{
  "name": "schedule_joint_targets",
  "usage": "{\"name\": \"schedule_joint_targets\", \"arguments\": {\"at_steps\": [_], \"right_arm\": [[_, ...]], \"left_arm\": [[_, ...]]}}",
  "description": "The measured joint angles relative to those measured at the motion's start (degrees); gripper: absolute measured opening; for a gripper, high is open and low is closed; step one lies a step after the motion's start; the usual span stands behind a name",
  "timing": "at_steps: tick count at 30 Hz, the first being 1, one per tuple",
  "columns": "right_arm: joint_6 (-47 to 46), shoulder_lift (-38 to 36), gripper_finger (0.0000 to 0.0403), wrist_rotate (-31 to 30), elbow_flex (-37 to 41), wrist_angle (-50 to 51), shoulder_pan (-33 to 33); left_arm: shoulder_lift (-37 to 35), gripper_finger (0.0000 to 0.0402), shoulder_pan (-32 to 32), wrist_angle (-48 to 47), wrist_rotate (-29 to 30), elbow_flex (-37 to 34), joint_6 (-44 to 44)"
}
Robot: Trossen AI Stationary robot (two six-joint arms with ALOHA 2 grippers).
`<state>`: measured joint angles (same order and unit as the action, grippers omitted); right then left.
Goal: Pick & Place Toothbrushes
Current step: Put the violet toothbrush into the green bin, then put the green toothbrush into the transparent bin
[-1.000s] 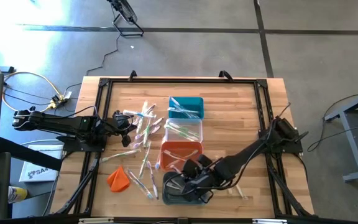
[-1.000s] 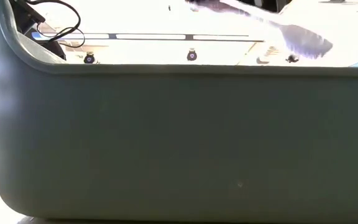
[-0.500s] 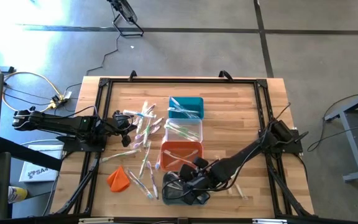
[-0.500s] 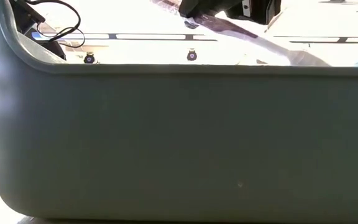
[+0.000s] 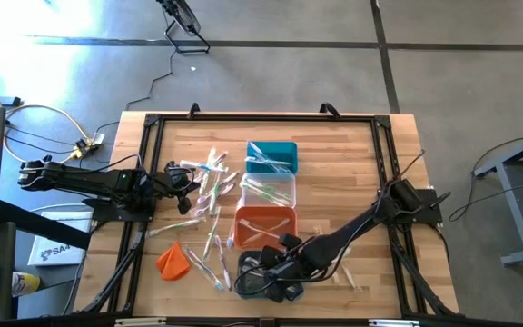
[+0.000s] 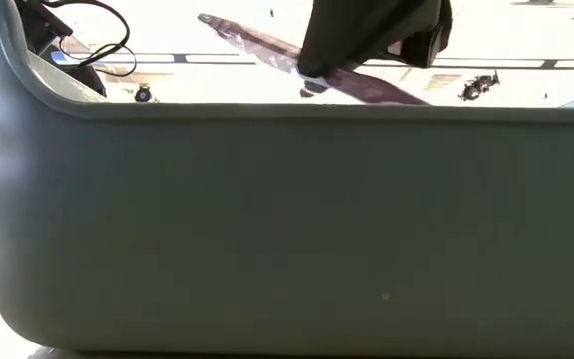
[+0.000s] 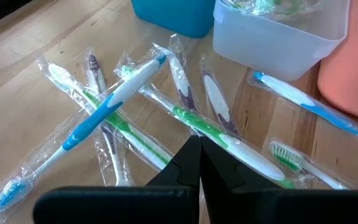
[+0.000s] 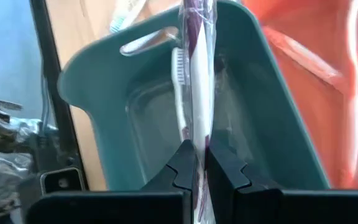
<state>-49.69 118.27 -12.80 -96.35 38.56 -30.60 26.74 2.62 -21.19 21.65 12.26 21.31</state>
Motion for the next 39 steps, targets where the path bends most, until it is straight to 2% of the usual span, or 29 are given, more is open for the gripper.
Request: {"name": "schedule_joint_targets", "arguments": {"at_steps": [6, 14, 19, 26, 35, 39], "right_arm": [[-0.5, 0.4, 0.0025, 2.3, 0.0, -0.7, 0.6], [-2.2, 0.4, 0.0114, 4.4, 0.0, -0.7, 1.2], [0.2, 0.3, 0.0139, 8.3, 0.0, -0.9, 1.1], [-4.3, -0.3, 0.0107, 19.5, 0.0, -2.6, 3.0], [-7.6, -1.4, 0.0016, 33.9, 0.0, -5.8, 5.6], [-7.7, -2.3, 0.0005, 35.9, 0.0, -8.2, 5.7]], "left_arm": [[0.0, 0.0, 0.0, 0.0, 0.0, 0.0, 0.0], [0.0, 0.0, 0.0, 0.0, 0.0, 0.0, 0.0], [0.0, 0.0, 0.0, 0.0, 0.0, 0.0, 0.0], [0.0, 0.0, 0.0, 0.0, 0.0, 0.0, 0.0], [0.0, 0.0, 0.0, 0.0, 0.0, 0.0, 0.0], [0.0, 0.0, 0.0, 0.0, 0.0, 0.0, 0.0]]}}
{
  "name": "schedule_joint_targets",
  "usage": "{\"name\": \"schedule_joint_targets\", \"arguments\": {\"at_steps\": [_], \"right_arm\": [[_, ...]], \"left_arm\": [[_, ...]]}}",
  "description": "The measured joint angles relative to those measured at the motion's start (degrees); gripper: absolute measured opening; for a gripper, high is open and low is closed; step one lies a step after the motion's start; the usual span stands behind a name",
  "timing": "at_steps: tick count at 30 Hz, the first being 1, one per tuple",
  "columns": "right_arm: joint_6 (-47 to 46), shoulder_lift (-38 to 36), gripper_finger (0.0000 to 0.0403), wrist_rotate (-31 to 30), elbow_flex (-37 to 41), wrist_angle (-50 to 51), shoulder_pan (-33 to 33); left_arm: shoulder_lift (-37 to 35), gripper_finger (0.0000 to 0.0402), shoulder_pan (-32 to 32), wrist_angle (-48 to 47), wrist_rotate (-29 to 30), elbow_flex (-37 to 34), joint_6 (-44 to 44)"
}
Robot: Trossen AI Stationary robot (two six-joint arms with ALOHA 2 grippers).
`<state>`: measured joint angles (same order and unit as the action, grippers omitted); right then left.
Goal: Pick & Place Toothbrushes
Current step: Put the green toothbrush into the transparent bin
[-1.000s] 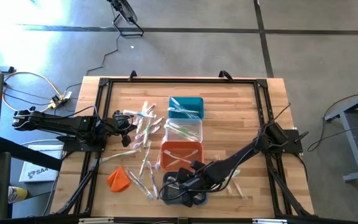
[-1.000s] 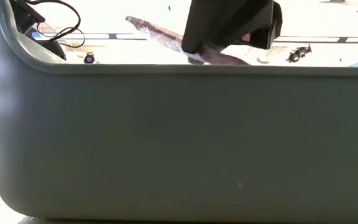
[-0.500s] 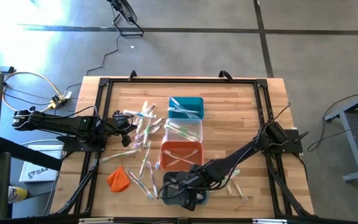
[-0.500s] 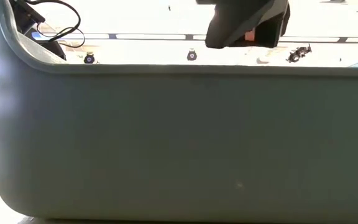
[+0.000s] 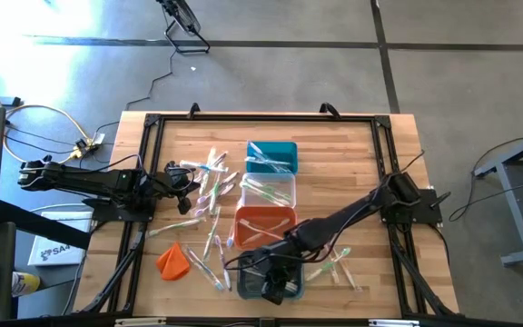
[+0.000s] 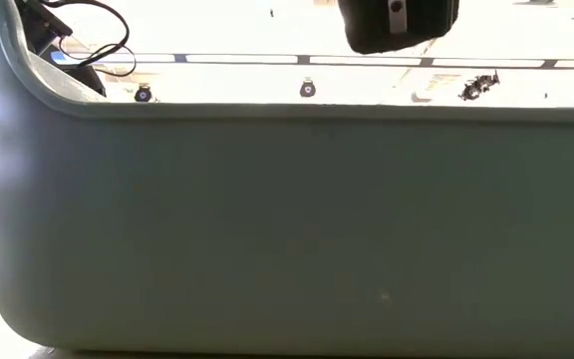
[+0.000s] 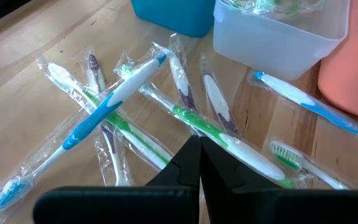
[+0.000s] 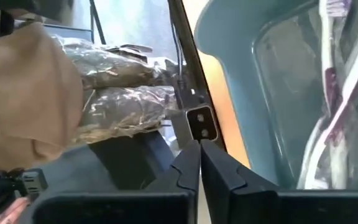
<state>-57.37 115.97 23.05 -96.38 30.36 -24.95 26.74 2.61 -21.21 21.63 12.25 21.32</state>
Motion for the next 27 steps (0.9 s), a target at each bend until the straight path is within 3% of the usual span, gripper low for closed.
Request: {"name": "schedule_joint_targets", "arguments": {"at_steps": [5, 12, 21, 27], "right_arm": [[-0.7, -2.6, 0.0003, -1.0, 0.0, 0.7, 0.0], [-2.0, -9.2, 0.0002, -8.5, 0.0, 8.7, -0.3], [-1.3, -16.0, 0.0002, -22.3, -0.1, 38.6, -3.7], [-2.7, -16.0, 0.0002, -24.2, 0.0, 48.7, -5.5]], "left_arm": [[0.0, 0.0, 0.0, 0.1, 0.0, 0.0, 0.0], [0.0, 0.0, 0.0, 0.1, 0.0, 0.0, 0.0], [0.0, 0.0, 0.0, 0.0, 0.0, 0.0, 0.0], [0.0, 0.0, 0.0, 0.1, 0.0, 0.0, 0.0]]}}
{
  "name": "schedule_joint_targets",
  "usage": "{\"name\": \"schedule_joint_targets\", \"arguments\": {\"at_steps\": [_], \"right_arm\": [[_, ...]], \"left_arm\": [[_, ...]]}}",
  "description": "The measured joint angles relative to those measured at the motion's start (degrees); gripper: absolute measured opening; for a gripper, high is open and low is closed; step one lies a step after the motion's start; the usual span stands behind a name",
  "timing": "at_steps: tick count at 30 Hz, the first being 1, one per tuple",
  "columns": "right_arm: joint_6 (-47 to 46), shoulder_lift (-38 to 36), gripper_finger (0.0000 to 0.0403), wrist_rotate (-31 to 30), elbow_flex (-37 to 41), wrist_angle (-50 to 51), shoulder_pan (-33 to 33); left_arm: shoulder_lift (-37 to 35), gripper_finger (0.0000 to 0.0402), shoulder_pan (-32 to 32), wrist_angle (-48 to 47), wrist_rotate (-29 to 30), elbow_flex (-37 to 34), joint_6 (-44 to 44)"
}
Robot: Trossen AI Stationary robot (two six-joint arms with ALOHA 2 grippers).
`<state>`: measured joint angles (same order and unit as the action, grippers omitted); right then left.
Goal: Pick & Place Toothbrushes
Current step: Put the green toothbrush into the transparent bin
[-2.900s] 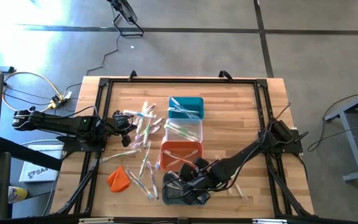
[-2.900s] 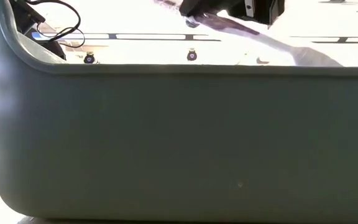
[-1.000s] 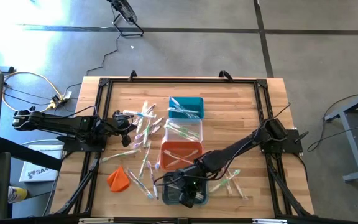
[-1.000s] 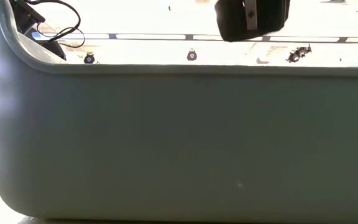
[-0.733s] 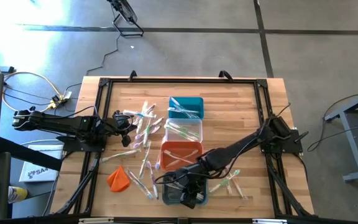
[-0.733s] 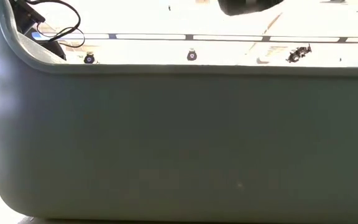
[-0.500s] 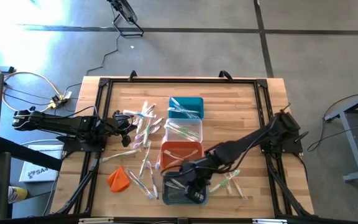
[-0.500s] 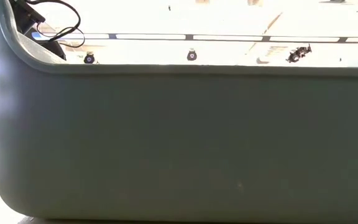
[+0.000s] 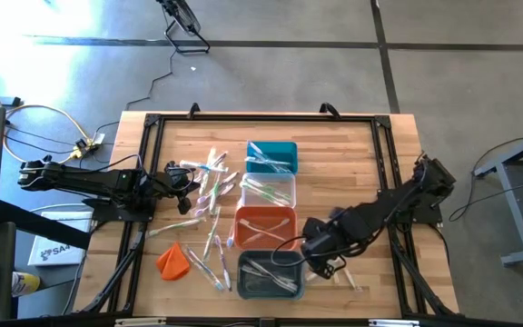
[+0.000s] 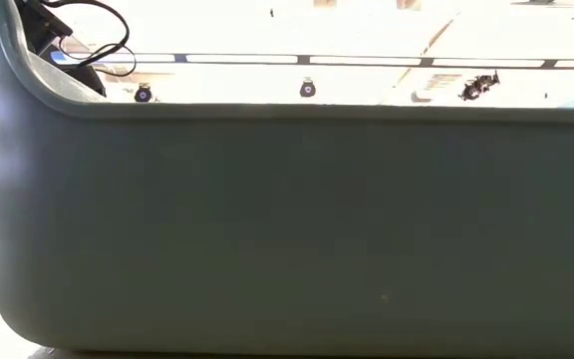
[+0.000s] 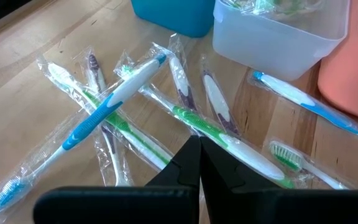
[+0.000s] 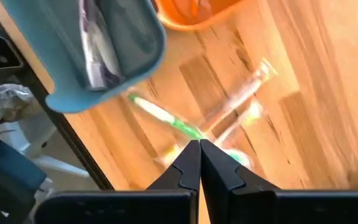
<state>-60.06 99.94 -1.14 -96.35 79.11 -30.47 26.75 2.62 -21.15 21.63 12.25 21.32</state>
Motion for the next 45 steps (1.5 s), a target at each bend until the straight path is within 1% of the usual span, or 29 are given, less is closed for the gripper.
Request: {"name": "schedule_joint_targets", "arguments": {"at_steps": [6, 10, 13, 15, 17, 21, 26, 29, 33, 36, 39, 41, 45], "right_arm": [[-0.2, 0.0, 0.0002, -0.8, 0.0, 0.7, -0.1], [0.2, 0.0, 0.0002, -3.3, 0.3, 1.5, -0.3], [0.2, 0.0, 0.0002, -2.8, 2.7, 1.0, -0.5], [0.2, 0.0, 0.0002, -1.3, 5.2, 0.3, -0.7], [0.3, 0.0, 0.0002, 1.1, 8.5, -2.5, -0.7], [1.1, 0.1, 0.0002, 6.1, 14.8, -11.7, -1.1], [1.8, 0.1, 0.0002, 7.3, 20.6, -22.4, -1.7], [1.6, 0.1, 0.0002, 8.2, 22.9, -25.3, -2.3], [-0.1, 0.1, 0.0002, 10.8, 24.4, -26.9, -3.0], [-1.8, -0.1, 0.0002, 10.7, 24.6, -26.6, -4.0], [-4.2, -1.2, 0.0002, 9.2, 24.5, -26.1, -5.1], [-6.0, -2.4, 0.0002, 6.9, 24.9, -25.9, -6.1], [-11.8, -7.6, 0.0002, 2.2, 27.2, -25.8, -7.5]], "left_arm": [[0.0, 0.0, 0.0, 0.1, 0.0, 0.0, 0.0], [0.0, 0.0, 0.0, 0.1, 0.0, 0.0, 0.0], [0.0, 0.0, 0.0, 0.1, 0.0, 0.0, 0.0], [0.0, 0.0, 0.0, 0.0, 0.0, 0.0, 0.0], [0.0, 0.0, 0.0, 0.0, 0.0, 0.0, 0.0], [0.0, 0.0, 0.0, 0.0, 0.0, 0.0, 0.0], [0.0, 0.0, 0.0, 0.0, 0.0, 0.0, 0.0], [0.0, 0.0, 0.0, 0.0, 0.0, 0.0, 0.0], [0.0, 0.0, 0.0, 0.0, 0.0, 0.0, 0.0], [0.0, 0.0, 0.0, 0.0, 0.0, 0.0, 0.0], [0.0, 0.0, 0.0, 0.0, 0.0, 0.0, 0.0], [0.0, 0.0, 0.0, 0.0, 0.0, 0.0, 0.0], [0.0, 0.0, 0.0, 0.0, 0.0, 0.0, 0.0]]}}
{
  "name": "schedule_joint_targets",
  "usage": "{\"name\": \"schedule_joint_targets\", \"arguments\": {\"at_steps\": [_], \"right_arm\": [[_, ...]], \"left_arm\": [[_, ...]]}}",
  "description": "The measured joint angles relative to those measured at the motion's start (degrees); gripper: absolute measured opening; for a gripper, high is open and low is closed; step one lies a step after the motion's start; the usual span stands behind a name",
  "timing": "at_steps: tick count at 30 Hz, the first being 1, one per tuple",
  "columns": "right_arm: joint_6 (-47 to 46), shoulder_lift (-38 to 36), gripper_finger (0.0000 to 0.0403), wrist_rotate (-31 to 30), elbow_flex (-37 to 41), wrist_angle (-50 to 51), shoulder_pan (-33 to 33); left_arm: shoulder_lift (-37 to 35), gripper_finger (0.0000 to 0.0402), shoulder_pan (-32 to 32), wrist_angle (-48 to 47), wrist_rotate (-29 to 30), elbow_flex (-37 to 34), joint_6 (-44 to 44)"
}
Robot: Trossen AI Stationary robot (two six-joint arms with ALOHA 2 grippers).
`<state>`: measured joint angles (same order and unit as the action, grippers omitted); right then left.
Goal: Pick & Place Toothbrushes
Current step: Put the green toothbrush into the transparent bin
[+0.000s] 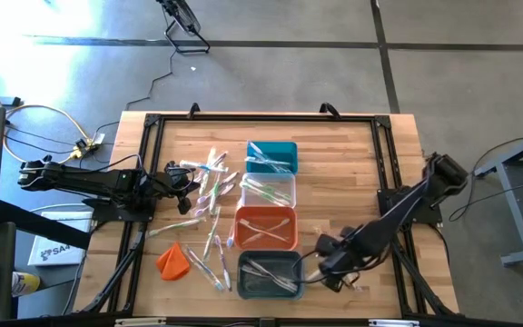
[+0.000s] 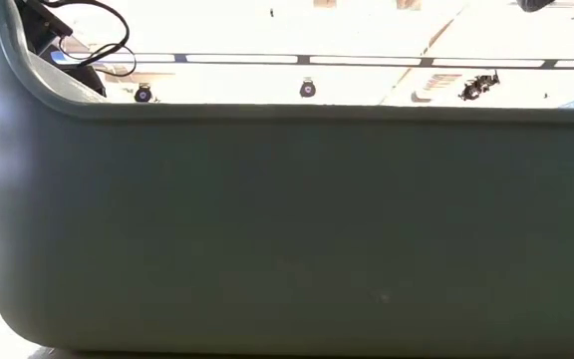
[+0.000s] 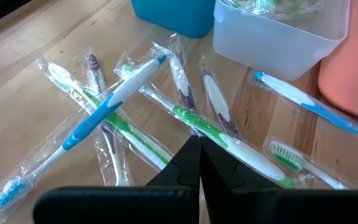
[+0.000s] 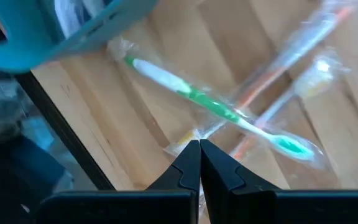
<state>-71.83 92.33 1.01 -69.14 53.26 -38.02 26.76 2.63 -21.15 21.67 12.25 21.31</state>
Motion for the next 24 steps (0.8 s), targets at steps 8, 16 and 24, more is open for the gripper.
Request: {"name": "schedule_joint_targets", "arguments": {"at_steps": [8, 16, 24], "right_arm": [[-1.4, -7.5, 0.0002, -6.5, 5.0, -1.2, -0.5], [8.9, -7.6, 0.0002, -6.2, 6.5, -1.2, -0.1], [19.6, -7.6, 0.0002, -5.5, 6.5, -1.2, 2.2]], "left_arm": [[0.0, 0.0, 0.0, 0.0, 0.0, 0.0, 0.0], [0.0, 0.0, 0.0, 0.0, 0.0, 0.0, 0.0], [0.0, 0.0, 0.0, 0.2, 0.0, 0.0, 0.0]]}}
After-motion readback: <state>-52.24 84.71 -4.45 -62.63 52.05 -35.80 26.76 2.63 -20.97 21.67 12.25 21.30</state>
